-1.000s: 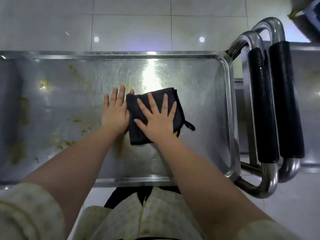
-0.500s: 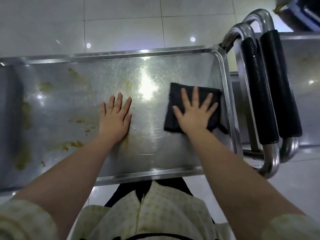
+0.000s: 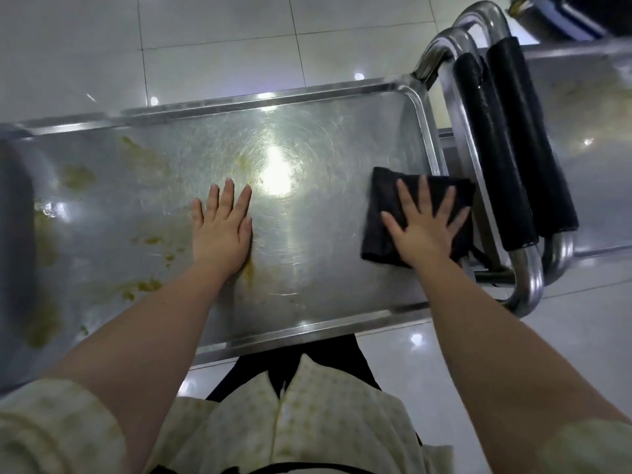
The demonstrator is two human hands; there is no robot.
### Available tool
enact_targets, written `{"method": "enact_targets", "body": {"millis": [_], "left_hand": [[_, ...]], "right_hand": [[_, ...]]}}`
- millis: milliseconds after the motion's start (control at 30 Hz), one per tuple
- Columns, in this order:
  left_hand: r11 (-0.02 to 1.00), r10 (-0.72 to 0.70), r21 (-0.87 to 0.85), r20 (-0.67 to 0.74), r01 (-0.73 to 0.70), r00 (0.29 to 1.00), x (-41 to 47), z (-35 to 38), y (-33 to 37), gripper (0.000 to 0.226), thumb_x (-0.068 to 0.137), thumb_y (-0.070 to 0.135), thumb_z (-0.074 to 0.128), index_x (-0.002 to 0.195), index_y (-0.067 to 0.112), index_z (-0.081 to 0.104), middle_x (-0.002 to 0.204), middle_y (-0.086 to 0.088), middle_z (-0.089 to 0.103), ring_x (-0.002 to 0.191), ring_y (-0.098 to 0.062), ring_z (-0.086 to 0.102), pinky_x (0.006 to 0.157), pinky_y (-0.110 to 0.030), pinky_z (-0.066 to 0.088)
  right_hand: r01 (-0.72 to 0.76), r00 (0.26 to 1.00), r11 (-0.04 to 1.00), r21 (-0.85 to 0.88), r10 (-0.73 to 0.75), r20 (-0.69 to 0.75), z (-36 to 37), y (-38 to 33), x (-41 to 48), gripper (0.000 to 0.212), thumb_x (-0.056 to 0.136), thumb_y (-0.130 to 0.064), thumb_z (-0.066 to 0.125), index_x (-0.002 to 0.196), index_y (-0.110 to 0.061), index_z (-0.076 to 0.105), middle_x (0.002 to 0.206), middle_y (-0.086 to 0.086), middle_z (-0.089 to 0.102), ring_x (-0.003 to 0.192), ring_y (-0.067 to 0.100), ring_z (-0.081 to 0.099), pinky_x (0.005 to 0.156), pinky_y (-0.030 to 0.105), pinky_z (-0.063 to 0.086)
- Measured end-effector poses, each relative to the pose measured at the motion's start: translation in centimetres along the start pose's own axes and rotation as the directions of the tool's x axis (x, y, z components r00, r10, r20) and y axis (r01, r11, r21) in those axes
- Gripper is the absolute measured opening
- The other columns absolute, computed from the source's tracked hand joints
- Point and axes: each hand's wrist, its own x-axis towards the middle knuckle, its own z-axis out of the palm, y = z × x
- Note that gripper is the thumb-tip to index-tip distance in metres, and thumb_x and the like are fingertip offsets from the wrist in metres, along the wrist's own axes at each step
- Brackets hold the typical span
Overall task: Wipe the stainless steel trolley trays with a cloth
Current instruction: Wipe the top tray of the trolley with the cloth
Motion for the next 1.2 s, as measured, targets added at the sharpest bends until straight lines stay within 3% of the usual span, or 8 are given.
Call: {"method": "enact_targets", "body": {"millis": [167, 367, 467, 700, 867, 1000, 1100, 1200], "left_hand": [[0.999, -0.009, 0.031, -0.004, 0.009, 1.0, -0.1, 0.2, 0.4, 0.055, 0.103, 0.036, 0.021, 0.155, 0.029, 0.007, 0.164, -0.005, 0.004, 0.15, -0.029, -0.001, 0.119, -0.052, -0.004], [0.999, 0.031, -0.042, -0.023, -0.032, 0.999, 0.0, -0.1, -0.2, 0.054, 0.104, 0.032, 0.029, 0.155, 0.031, 0.012, 0.164, -0.003, 0.004, 0.15, -0.026, -0.001, 0.118, -0.05, -0.006], [0.998, 0.046, -0.034, -0.02, -0.047, 0.999, 0.0, 0.0, -0.4, 0.053, 0.104, 0.032, 0.027, 0.155, 0.032, 0.01, 0.164, -0.002, 0.003, 0.15, -0.026, -0.002, 0.119, -0.05, -0.006], [0.999, 0.025, -0.036, -0.022, -0.026, 0.999, 0.0, -0.3, 0.0, 0.053, 0.104, 0.035, 0.027, 0.155, 0.03, 0.014, 0.164, -0.004, 0.007, 0.15, -0.028, 0.001, 0.118, -0.052, -0.004], [1.0, 0.012, 0.017, -0.004, -0.012, 1.0, -0.1, 0.0, 0.2, 0.055, 0.103, 0.036, 0.021, 0.156, 0.028, 0.007, 0.164, -0.006, 0.004, 0.15, -0.03, 0.0, 0.118, -0.055, -0.002], [1.0, 0.021, -0.001, 0.001, -0.021, 1.0, -0.1, -0.1, 0.2, 0.055, 0.103, 0.036, 0.021, 0.156, 0.029, 0.007, 0.164, -0.005, 0.003, 0.15, -0.029, -0.002, 0.118, -0.055, -0.003], [0.999, 0.017, -0.029, 0.008, -0.016, 1.0, -0.2, -0.4, 0.0, 0.054, 0.103, 0.036, 0.023, 0.155, 0.031, 0.009, 0.164, -0.003, 0.002, 0.15, -0.026, -0.003, 0.118, -0.053, -0.004], [1.0, 0.025, -0.012, 0.015, -0.024, 1.0, -0.2, -0.6, 0.1, 0.055, 0.103, 0.038, 0.02, 0.156, 0.031, 0.006, 0.164, -0.002, 0.0, 0.15, -0.025, -0.006, 0.118, -0.053, -0.006]], "right_hand": [[-0.093, 0.996, 0.995, 0.048, 0.092, 0.023, 0.6, -3.6, -1.8, 0.074, 0.081, -0.078, 0.0, 0.148, -0.05, -0.015, 0.161, -0.008, -0.021, 0.143, 0.044, -0.02, 0.107, 0.07, -0.012], [0.47, 0.882, 0.882, -0.029, -0.469, 0.048, 3.7, -15.1, -10.5, 0.071, 0.087, -0.075, 0.015, 0.151, -0.047, -0.001, 0.163, -0.005, -0.011, 0.142, 0.047, -0.022, 0.107, 0.071, -0.014], [0.531, 0.847, 0.847, -0.018, -0.531, 0.034, 3.7, -15.0, -10.9, 0.07, 0.088, -0.076, 0.018, 0.151, -0.049, 0.005, 0.164, -0.009, -0.002, 0.145, 0.043, -0.015, 0.11, 0.067, -0.015], [0.043, 0.998, 0.999, 0.027, -0.044, 0.043, 1.1, 0.5, -4.7, 0.071, 0.081, -0.082, 0.009, 0.141, -0.058, -0.021, 0.159, -0.017, -0.022, 0.145, 0.036, -0.022, 0.111, 0.062, -0.017], [-0.005, 0.996, 1.0, 0.002, 0.005, 0.088, 1.3, 1.7, -6.1, 0.068, 0.079, -0.08, -0.007, 0.136, -0.054, -0.033, 0.16, -0.01, -0.023, 0.142, 0.041, -0.026, 0.109, 0.065, -0.016], [0.249, 0.965, 0.968, -0.026, -0.246, 0.092, 2.5, -6.0, -10.0, 0.071, 0.083, -0.076, 0.004, 0.14, -0.05, -0.028, 0.156, -0.007, -0.03, 0.141, 0.048, -0.025, 0.107, 0.068, -0.018], [0.579, 0.811, 0.813, -0.05, -0.569, 0.14, 3.6, -12.6, -13.8, 0.071, 0.088, -0.074, 0.015, 0.151, -0.047, -0.004, 0.161, -0.004, -0.014, 0.141, 0.049, -0.021, 0.106, 0.069, -0.019], [0.734, 0.678, 0.678, -0.048, -0.725, 0.122, 3.9, -14.9, -14.9, 0.068, 0.091, -0.07, 0.026, 0.152, -0.046, 0.009, 0.164, -0.006, 0.0, 0.145, 0.045, -0.014, 0.109, 0.066, -0.019]]}}
